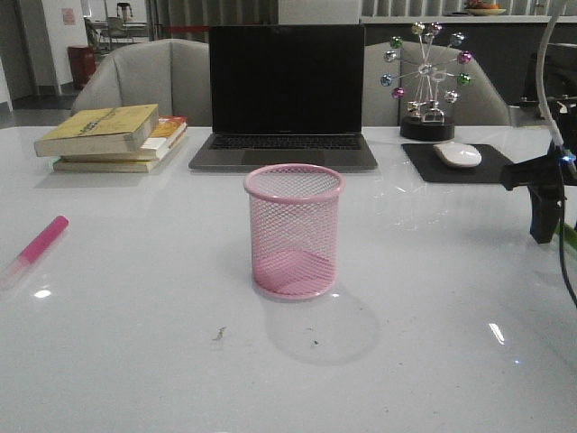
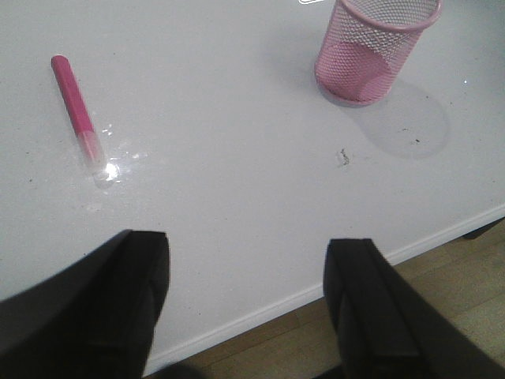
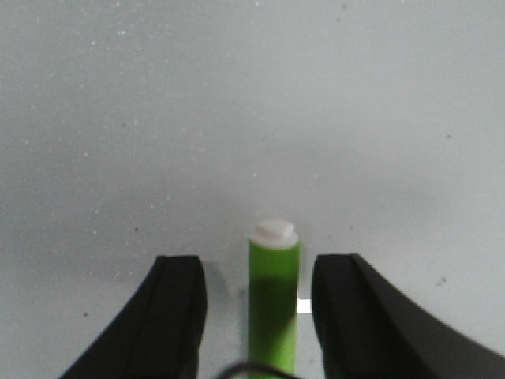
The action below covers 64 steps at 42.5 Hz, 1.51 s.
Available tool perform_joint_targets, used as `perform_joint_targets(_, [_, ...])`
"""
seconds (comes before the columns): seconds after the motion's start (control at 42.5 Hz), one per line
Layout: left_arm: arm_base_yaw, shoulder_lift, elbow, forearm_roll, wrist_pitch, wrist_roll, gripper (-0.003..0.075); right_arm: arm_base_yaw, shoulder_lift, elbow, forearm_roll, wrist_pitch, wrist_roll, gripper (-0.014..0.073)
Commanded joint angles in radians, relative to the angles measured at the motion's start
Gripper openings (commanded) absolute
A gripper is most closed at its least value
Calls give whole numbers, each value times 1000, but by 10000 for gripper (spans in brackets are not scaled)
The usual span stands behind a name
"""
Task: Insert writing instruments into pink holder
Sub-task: 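Lift the green marker with the right gripper over the pink holder, then lower the green marker into the holder and open the right gripper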
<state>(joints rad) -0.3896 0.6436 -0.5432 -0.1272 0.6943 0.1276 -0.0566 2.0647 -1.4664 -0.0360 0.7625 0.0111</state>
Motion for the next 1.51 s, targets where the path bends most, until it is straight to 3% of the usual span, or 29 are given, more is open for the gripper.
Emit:
perform_joint_targets(0.0, [-7, 9, -28, -18, -68, -3, 488, -6, -49, -40, -12, 7, -2, 374])
perform_joint_targets(0.259, [-7, 9, -28, -19, -68, -3, 488, -6, -55, -40, -12, 44, -2, 204])
perform_joint_targets(0.589, [-7, 9, -28, -19, -68, -3, 488, 16, -242, 27, 106, -2, -78, 192])
perform_joint_targets(0.753, [-7, 9, -28, -19, -68, -3, 488, 91, -443, 191, 210, -198, -153, 192])
perform_joint_targets(1.036, [-7, 9, -28, -19, -70, -3, 487, 376, -725, 438, 277, -606, -161, 192])
perform_joint_targets(1.295, [-7, 9, -28, -19, -70, -3, 487, 647, -715, 540, 273, -1021, -161, 192])
perform_joint_targets(1.483, [-7, 9, -28, -19, -70, -3, 488, 702, -617, 551, 250, -1265, -161, 192])
